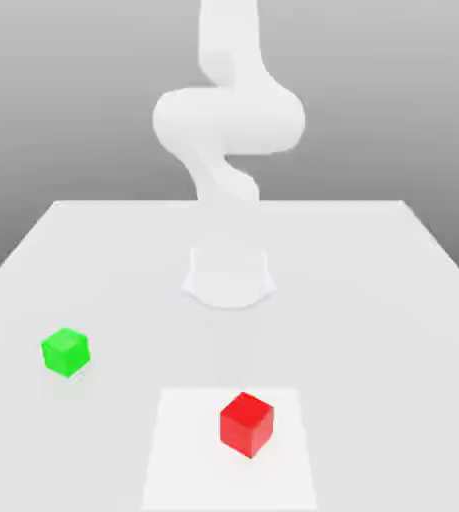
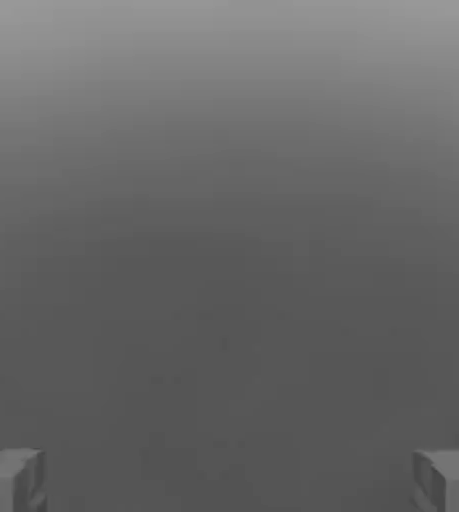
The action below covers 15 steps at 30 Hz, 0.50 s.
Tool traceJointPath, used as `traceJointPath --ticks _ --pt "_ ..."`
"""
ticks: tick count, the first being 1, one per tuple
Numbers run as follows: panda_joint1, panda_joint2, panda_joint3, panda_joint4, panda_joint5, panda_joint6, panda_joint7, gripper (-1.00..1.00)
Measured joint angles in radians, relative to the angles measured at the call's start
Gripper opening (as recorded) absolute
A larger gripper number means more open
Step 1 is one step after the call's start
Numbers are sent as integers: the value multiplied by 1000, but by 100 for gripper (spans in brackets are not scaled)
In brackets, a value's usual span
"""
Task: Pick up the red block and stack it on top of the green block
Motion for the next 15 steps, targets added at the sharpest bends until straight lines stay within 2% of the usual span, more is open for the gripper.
traceJointPath --ticks 8,12,15 --pt "28 313 2 -154 133 162 154 0" --pt "25 460 33 -229 150 243 263 0" --pt "15 566 58 -286 129 307 369 0"
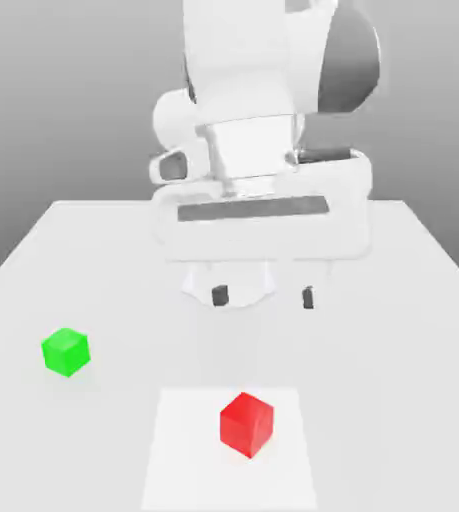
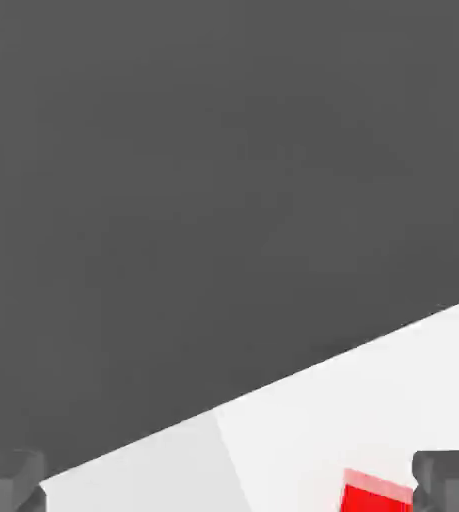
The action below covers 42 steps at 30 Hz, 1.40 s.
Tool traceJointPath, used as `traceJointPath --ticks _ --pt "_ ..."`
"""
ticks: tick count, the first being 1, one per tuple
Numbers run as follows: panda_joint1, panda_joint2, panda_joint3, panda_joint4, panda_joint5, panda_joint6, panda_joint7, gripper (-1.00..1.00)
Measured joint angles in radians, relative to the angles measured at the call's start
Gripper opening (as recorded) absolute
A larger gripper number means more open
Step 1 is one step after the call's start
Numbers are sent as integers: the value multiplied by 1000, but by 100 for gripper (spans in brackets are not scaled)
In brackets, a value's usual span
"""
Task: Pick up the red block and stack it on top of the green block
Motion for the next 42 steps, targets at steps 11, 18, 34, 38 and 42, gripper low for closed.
traceJointPath --ticks 11,18,34,38,42 --pt "19 339 -34 -82 -196 256 304 0" --pt "20 399 -35 -75 -196 308 306 -100" --pt "-172 66 -152 -145 -226 54 -85 -100" --pt "-250 -3 -267 -178 -278 21 -342 -100" --pt "-341 -58 -391 -215 -346 4 -588 -100"
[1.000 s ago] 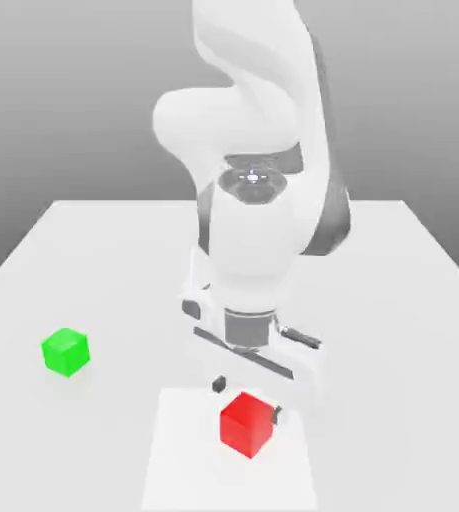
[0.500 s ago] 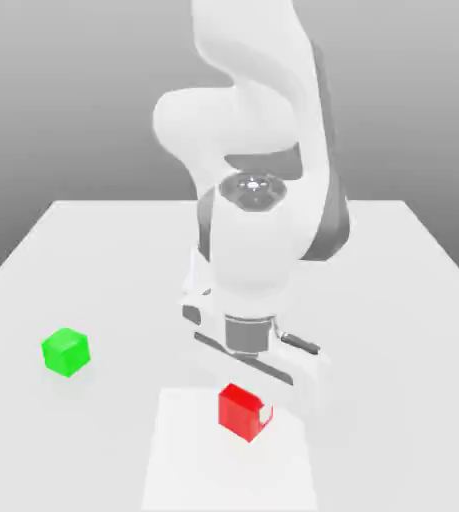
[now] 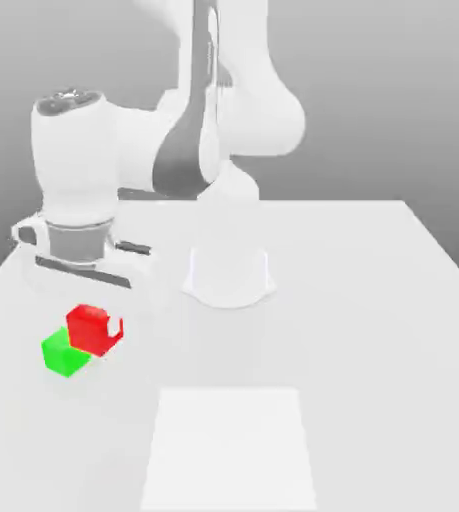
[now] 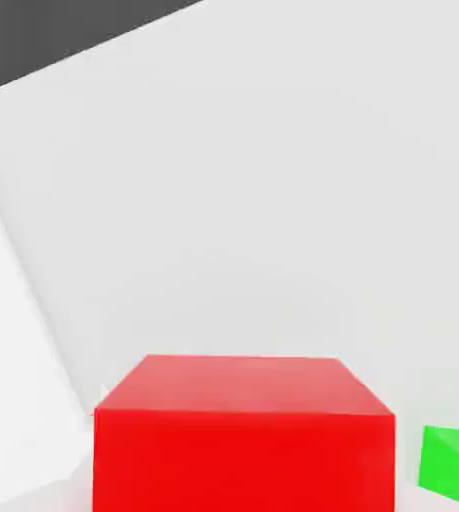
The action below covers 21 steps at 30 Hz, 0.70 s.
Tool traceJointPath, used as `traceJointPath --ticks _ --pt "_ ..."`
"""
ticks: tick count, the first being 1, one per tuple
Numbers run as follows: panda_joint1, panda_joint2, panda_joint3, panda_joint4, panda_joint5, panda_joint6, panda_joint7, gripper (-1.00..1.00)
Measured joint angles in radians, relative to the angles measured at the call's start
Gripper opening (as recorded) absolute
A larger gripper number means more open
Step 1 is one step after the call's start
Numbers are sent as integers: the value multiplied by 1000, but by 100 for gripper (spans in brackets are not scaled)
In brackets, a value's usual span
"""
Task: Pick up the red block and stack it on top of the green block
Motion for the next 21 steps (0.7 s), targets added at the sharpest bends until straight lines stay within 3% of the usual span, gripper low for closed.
traceJointPath --ticks 5,11,21 --pt "-83 -29 -142 -43 -60 8 -270 -100" --pt "1 65 -198 -49 99 65 -410 -100" --pt "80 208 -203 -42 347 152 -582 -100"
